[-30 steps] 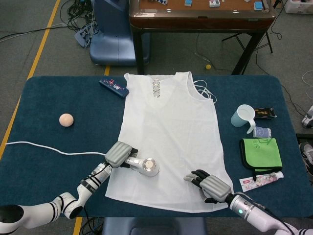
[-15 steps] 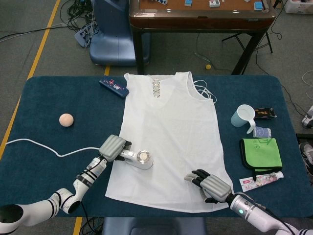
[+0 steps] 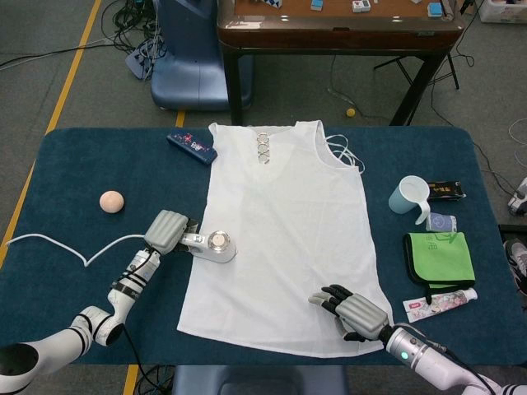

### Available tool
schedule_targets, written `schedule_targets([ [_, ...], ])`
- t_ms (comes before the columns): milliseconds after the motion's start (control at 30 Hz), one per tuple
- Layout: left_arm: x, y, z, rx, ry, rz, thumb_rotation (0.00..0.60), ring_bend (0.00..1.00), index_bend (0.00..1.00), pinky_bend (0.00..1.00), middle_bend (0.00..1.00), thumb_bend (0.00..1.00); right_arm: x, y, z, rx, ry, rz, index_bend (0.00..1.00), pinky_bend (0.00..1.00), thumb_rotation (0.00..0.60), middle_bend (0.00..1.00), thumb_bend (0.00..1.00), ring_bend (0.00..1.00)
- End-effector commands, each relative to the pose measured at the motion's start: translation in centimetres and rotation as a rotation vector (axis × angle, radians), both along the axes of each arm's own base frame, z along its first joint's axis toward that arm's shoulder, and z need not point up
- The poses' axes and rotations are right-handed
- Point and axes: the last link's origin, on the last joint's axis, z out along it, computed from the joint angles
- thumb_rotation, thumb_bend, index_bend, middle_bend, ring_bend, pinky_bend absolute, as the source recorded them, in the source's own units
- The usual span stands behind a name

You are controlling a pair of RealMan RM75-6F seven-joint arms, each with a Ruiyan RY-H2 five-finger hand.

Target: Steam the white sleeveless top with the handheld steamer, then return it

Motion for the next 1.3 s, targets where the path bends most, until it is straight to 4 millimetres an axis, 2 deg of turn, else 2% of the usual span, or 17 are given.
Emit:
schedule_targets([
  [33, -0.7, 0.1, 0.5, 0.012, 0.01, 0.008, 0.6, 0.66, 0.85, 0.7, 0.82, 0.31, 0.0, 0.0, 0.0, 0.0, 0.001, 0.001, 0.0, 0.02, 0.59, 0.11, 0.84, 0.02],
  [300, -2.6, 0.0, 2.1, 0.042, 0.044, 0.022, 0.6, 0.66, 0.85, 0.7, 0.82, 0.31, 0.0, 0.1, 0.1, -0.003, -0.001, 0.002, 0.0, 0.02, 0.59, 0.11, 0.84, 0.02],
  [600, -3.8, -0.3, 5.8, 0.108, -0.012, 0.055, 0.6, 0.66, 0.85, 0.7, 0.82, 0.31, 0.2, 0.1, 0.6, -0.019, -0.021, 0.01, 0.0, 0.02, 0.589, 0.11, 0.84, 0.02],
  [800, -5.8, -0.9, 7.6, 0.135, -0.006, 0.113, 0.6, 0.66, 0.85, 0.7, 0.82, 0.31, 0.6, -0.1, 1.3, -0.041, -0.045, 0.025, 0.0, 0.02, 0.59, 0.11, 0.84, 0.02],
  [967, -7.4, -1.2, 7.8, 0.128, 0.011, 0.166, 0.6, 0.65, 0.84, 0.69, 0.81, 0.31, 1.2, -0.2, 1.9, -0.063, -0.061, 0.043, 0.0, 0.02, 0.589, 0.11, 0.84, 0.02],
  [1167, -8.2, -1.4, 7.3, 0.112, 0.01, 0.195, 0.6, 0.63, 0.81, 0.67, 0.78, 0.3, 1.8, -0.6, 3.3, -0.12, -0.085, 0.063, 0.0, 0.02, 0.591, 0.11, 0.84, 0.02],
  [1300, -8.3, -1.3, 7.3, 0.118, 0.003, 0.199, 0.6, 0.59, 0.71, 0.65, 0.72, 0.28, 2.0, -0.9, 4.3, -0.155, -0.09, 0.067, 0.0, 0.02, 0.59, 0.11, 0.84, 0.02],
])
